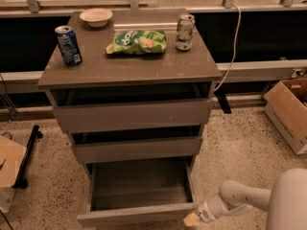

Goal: Close bottom drawer

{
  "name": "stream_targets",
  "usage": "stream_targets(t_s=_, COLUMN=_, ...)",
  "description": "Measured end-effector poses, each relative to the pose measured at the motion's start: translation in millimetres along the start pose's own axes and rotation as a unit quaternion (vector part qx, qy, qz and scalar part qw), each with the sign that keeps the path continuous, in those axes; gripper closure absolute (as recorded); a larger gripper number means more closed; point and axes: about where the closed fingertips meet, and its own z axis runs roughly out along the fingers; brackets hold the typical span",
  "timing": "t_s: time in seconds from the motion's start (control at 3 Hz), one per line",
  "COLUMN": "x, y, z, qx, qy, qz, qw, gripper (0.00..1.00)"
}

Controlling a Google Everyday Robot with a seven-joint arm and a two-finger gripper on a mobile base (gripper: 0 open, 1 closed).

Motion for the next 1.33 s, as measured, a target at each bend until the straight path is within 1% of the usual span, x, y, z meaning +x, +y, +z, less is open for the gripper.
stream_targets(t_s=0.33, x=3.0, y=-13.2, z=33.9, qx=-0.021, qy=-0.005, qz=0.019, qw=0.9996, gripper=1.0)
stream_targets(t_s=0.67, x=-6.9, y=-32.1, z=63.8, qx=-0.036, qy=-0.017, qz=0.017, qw=0.9991, gripper=1.0)
stream_targets(t_s=1.0, x=-14.4, y=-41.6, z=74.2, qx=-0.04, qy=-0.022, qz=0.011, qw=0.9989, gripper=1.0)
stream_targets(t_s=1.33, x=-49.8, y=-60.0, z=80.7, qx=-0.04, qy=-0.049, qz=-0.023, qw=0.9977, gripper=1.0)
